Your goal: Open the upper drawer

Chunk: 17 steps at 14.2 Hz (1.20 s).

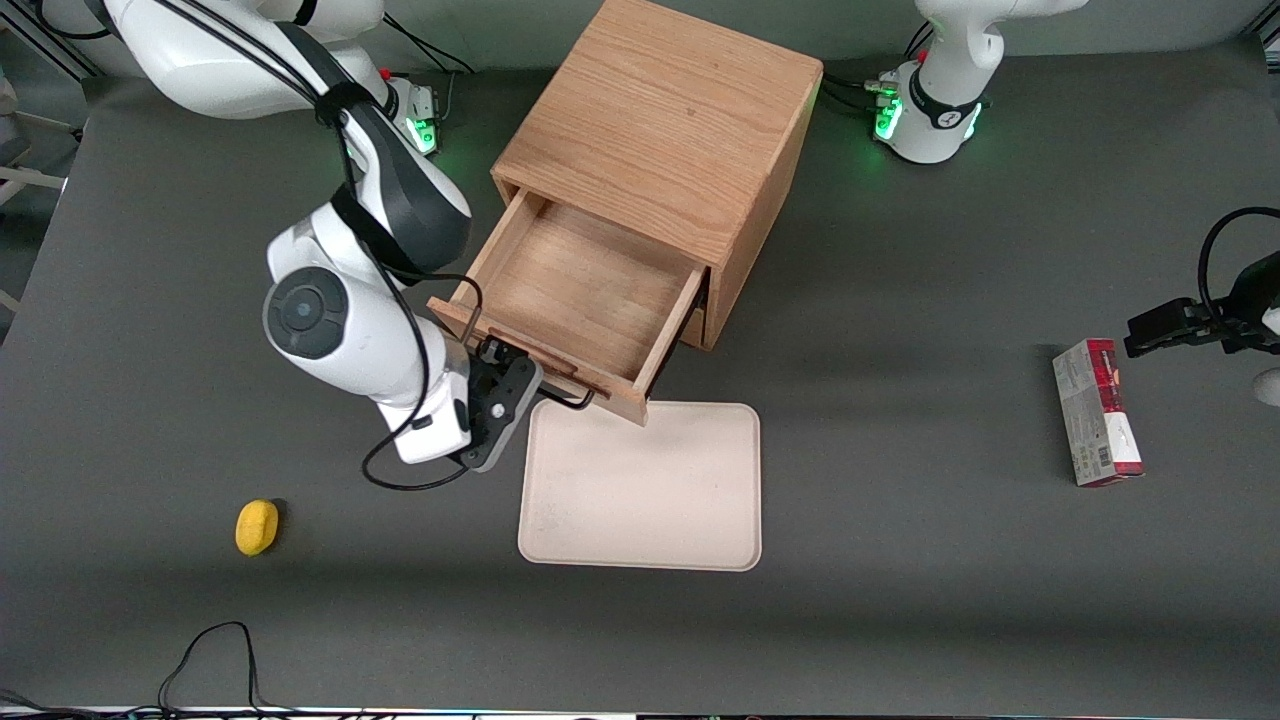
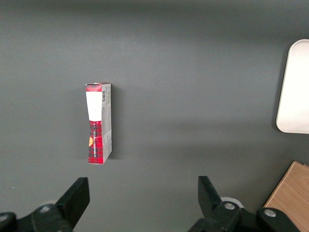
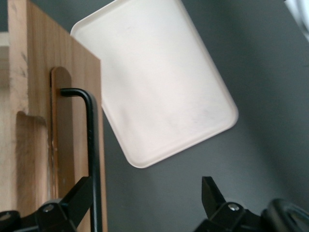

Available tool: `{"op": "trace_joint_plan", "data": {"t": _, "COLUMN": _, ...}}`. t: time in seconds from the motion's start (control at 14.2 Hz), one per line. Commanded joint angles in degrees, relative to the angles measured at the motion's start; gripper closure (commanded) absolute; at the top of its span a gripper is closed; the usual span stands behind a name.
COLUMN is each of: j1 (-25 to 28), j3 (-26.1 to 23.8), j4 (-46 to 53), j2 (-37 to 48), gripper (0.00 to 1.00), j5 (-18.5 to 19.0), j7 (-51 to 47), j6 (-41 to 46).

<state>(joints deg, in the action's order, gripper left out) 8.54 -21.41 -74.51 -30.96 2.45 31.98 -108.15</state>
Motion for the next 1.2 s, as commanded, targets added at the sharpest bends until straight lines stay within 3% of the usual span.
{"op": "trace_joint_plan", "data": {"t": 0.0, "j1": 0.3, "j3": 2.8, "j4": 9.4, "j2": -0.2, "gripper": 0.00, "j5": 0.9, "j7": 2.3, "j6": 5.0}}
{"op": "trace_joint_plan", "data": {"t": 0.14, "j1": 0.0, "j3": 6.5, "j4": 11.0, "j2": 1.8, "gripper": 0.00, "j5": -1.1, "j7": 7.2, "j6": 5.3}}
{"op": "trace_joint_plan", "data": {"t": 0.28, "j1": 0.0, "j3": 15.5, "j4": 7.1, "j2": 8.9, "gripper": 0.00, "j5": -8.0, "j7": 5.7, "j6": 12.3}}
{"op": "trace_joint_plan", "data": {"t": 0.35, "j1": 0.0, "j3": 19.2, "j4": 3.1, "j2": 12.6, "gripper": 0.00, "j5": -10.5, "j7": 0.2, "j6": 14.6}}
{"op": "trace_joint_plan", "data": {"t": 0.49, "j1": -0.2, "j3": 23.5, "j4": -7.7, "j2": 21.9, "gripper": 0.00, "j5": -10.8, "j7": -10.7, "j6": 15.7}}
{"op": "trace_joint_plan", "data": {"t": 0.64, "j1": -0.3, "j3": 26.2, "j4": -18.9, "j2": 31.1, "gripper": 0.00, "j5": -9.8, "j7": -20.4, "j6": 15.6}}
{"op": "trace_joint_plan", "data": {"t": 0.85, "j1": -0.3, "j3": 26.4, "j4": -27.6, "j2": 40.3, "gripper": 0.00, "j5": 1.0, "j7": -31.3, "j6": 18.3}}
{"op": "trace_joint_plan", "data": {"t": 1.13, "j1": -0.6, "j3": 26.5, "j4": -28.2, "j2": 41.7, "gripper": 0.00, "j5": 1.6, "j7": -33.4, "j6": 17.4}}
